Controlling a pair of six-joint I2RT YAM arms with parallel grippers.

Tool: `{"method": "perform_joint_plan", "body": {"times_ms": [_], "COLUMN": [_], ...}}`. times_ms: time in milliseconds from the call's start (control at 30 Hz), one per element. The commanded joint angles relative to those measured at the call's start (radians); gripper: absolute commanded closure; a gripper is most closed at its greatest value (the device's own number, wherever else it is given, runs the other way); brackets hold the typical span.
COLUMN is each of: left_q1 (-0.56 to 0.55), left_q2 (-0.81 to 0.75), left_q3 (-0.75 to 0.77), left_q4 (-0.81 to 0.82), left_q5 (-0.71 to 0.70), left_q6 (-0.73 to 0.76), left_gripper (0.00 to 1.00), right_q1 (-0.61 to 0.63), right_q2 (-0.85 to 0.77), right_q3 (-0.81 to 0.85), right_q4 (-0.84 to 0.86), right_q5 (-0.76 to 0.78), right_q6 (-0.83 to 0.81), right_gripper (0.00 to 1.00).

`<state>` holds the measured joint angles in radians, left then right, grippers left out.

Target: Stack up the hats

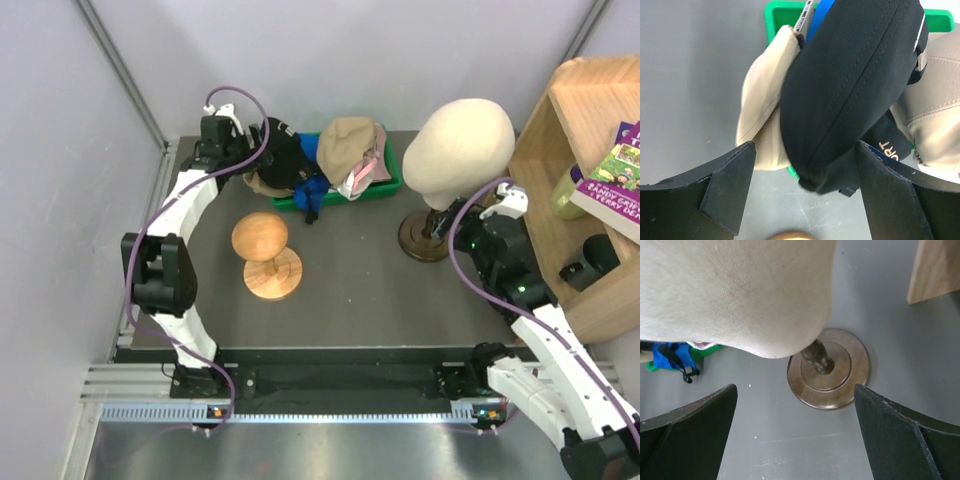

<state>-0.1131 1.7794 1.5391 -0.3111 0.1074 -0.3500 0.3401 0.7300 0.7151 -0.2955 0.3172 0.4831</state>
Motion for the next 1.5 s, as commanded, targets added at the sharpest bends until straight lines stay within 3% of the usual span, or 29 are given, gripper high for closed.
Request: {"method": "perform_joint_plan", "body": {"times_ms": [0, 33, 100, 133, 167, 300, 700, 1000, 1300, 1467], "left_q1": [-0.003, -0.003, -0.008, -0.01, -0.013, -0.022, -0.04, -0.04, -0.042, -0.095], "left_q2": [0.029, 0.037, 0.057, 0.061, 0.06, 0.035, -0.046, -0.21, -0.454, -0.623], "left_q3": [0.046, 0.049, 0.061, 0.065, 0.07, 0.076, 0.145, 0.129, 0.026, -0.08], "left_q4": [0.125, 0.133, 0.135, 0.133, 0.136, 0.158, 0.277, 0.282, 0.222, 0.13], "left_q5": [0.057, 0.067, 0.071, 0.069, 0.074, 0.084, 0.138, 0.334, 0.537, 0.542], "left_q6": [-0.035, -0.037, -0.04, -0.04, -0.038, -0.04, -0.087, -0.011, 0.019, 0.075], "left_gripper": [0.18, 0.21, 0.37, 0.48, 0.7, 1.0, 1.0, 1.0, 1.0, 1.0], "right_q1": [0.011, 0.01, 0.008, 0.011, 0.01, 0.011, 0.01, 0.011, 0.04, 0.135], "right_q2": [0.051, 0.058, 0.054, 0.043, 0.037, -0.004, -0.05, -0.101, -0.077, -0.04], "right_q3": [0.063, 0.067, 0.066, 0.066, 0.063, 0.072, 0.095, 0.164, 0.205, 0.231], "right_q4": [0.071, 0.071, 0.07, 0.067, 0.062, 0.006, -0.039, -0.05, 0.09, 0.226], "right_q5": [-0.043, -0.047, -0.047, -0.043, -0.037, -0.004, 0.016, -0.067, -0.285, -0.305], "right_q6": [-0.003, -0.001, 0.006, 0.008, 0.006, -0.011, -0.046, -0.015, 0.274, 0.524], "right_gripper": [0.0, 0.0, 0.0, 0.0, 0.0, 0.0, 0.0, 0.0, 0.01, 0.01]}}
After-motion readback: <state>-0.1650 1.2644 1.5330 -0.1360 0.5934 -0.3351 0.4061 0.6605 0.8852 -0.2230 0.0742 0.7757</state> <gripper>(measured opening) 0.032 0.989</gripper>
